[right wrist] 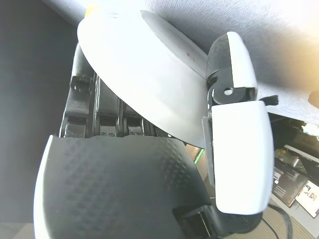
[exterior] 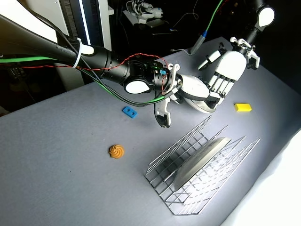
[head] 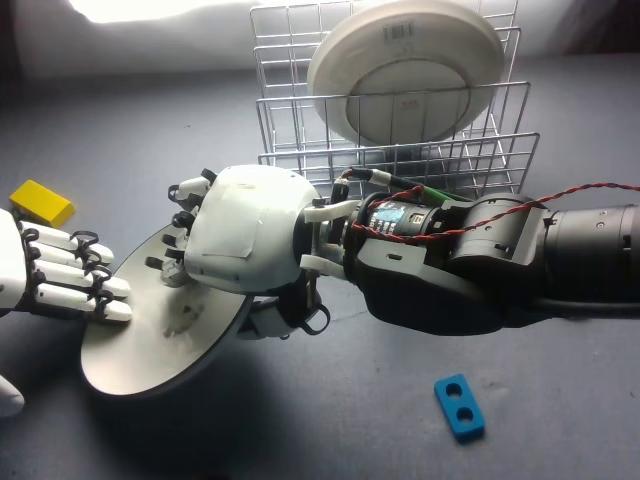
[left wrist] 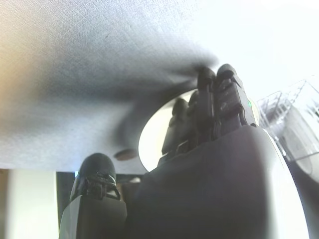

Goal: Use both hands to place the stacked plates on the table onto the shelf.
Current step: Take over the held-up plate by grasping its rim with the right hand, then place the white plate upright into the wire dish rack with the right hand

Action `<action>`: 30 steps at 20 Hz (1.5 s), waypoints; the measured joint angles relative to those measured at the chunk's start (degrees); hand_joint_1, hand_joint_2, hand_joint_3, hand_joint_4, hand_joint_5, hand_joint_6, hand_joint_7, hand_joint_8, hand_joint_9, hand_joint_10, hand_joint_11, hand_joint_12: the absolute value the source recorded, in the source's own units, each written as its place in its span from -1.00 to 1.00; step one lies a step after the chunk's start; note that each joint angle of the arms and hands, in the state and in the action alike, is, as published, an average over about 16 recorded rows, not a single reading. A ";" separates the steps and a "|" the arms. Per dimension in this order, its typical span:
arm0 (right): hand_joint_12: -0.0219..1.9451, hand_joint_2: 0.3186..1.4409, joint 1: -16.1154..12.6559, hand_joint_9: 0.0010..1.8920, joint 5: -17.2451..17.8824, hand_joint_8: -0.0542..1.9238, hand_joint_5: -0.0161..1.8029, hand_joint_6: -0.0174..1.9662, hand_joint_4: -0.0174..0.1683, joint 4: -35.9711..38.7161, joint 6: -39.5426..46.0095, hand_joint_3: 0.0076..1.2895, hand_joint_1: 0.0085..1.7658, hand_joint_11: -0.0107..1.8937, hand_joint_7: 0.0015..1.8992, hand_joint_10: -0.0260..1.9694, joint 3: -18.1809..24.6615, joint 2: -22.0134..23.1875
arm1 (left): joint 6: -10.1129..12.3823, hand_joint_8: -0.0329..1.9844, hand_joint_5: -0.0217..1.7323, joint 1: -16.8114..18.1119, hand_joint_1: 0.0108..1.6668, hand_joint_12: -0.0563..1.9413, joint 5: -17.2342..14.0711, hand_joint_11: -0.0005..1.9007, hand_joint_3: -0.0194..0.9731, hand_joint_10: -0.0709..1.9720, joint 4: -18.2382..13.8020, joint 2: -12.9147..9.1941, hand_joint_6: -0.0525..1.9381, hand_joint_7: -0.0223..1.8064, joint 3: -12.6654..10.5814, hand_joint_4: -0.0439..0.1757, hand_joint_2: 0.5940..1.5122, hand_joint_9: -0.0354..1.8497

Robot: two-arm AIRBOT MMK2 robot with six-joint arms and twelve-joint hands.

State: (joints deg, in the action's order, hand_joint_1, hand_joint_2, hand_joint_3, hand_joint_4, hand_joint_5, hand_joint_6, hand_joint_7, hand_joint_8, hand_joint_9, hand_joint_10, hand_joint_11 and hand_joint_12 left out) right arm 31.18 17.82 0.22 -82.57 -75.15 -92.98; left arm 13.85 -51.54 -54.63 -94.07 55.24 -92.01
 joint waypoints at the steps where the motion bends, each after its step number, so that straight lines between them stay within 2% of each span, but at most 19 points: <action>1: 0.25 0.34 -0.03 -0.26 0.19 -0.94 -0.34 -0.88 -0.84 0.04 -0.01 -0.99 0.05 -0.69 -0.29 -0.91 0.06 0.04 | 0.06 -0.99 -0.91 0.02 -0.99 -0.91 -0.02 -0.98 -0.94 -0.88 -0.02 0.00 -0.97 -0.98 0.00 -0.56 0.29 -0.87; 9: 0.26 0.33 -0.72 0.12 1.80 -0.70 -0.13 -0.52 -0.86 0.19 -0.05 -0.99 0.13 -0.33 -0.02 -0.89 2.23 1.38 | 0.87 -0.98 -0.92 2.08 -0.99 -0.94 -0.78 -0.98 -0.94 -0.89 -1.45 -0.08 -0.97 -0.96 0.31 -0.59 0.30 -0.89; 13: 0.28 0.31 -1.23 0.24 2.41 -0.51 -0.08 -0.33 -0.87 0.10 -0.09 -0.99 0.19 -0.20 0.06 -0.82 4.59 3.05 | 1.65 -0.97 -0.91 5.29 -0.99 -0.94 -1.46 -0.98 -0.94 -0.90 -2.67 -0.64 -0.96 -0.94 0.63 -0.61 0.29 -0.90; 17: 0.30 0.29 -1.71 0.29 2.44 -0.30 -0.03 -0.21 -0.86 -0.03 -0.14 -0.99 0.23 -0.12 0.09 -0.71 7.98 5.63 | 2.66 -0.96 -0.90 9.99 -0.99 -0.93 -2.21 -0.98 -0.94 -0.91 -3.91 -1.54 -0.96 -0.92 1.07 -0.62 0.29 -0.90; 24: 0.31 0.27 -3.73 0.28 1.36 -0.10 0.03 -0.13 -0.86 -1.93 -0.27 -0.99 0.30 -0.09 0.14 -0.53 16.67 13.52 | 4.45 -0.95 -0.87 18.28 -0.99 -0.92 -3.37 -0.98 -0.94 -0.93 -5.12 -3.28 -0.94 -0.89 1.56 -0.58 0.28 -0.90; 30: 0.33 0.27 -8.03 0.23 -0.62 -0.06 0.04 -0.06 -0.84 -7.79 -0.36 -0.99 0.34 -0.11 0.14 -0.45 25.03 22.81 | 5.36 -0.95 -0.87 21.98 -0.99 -0.91 -4.04 -0.98 -0.94 -0.93 -5.38 -4.00 -0.94 -0.89 1.59 -0.56 0.29 -0.90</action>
State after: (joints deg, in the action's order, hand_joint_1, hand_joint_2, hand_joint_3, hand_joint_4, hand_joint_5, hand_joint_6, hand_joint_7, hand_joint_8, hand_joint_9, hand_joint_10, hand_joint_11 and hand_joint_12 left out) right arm 23.15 17.21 -7.57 -82.93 -50.12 -70.18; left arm 19.21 -29.56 -58.67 -99.45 51.24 -90.42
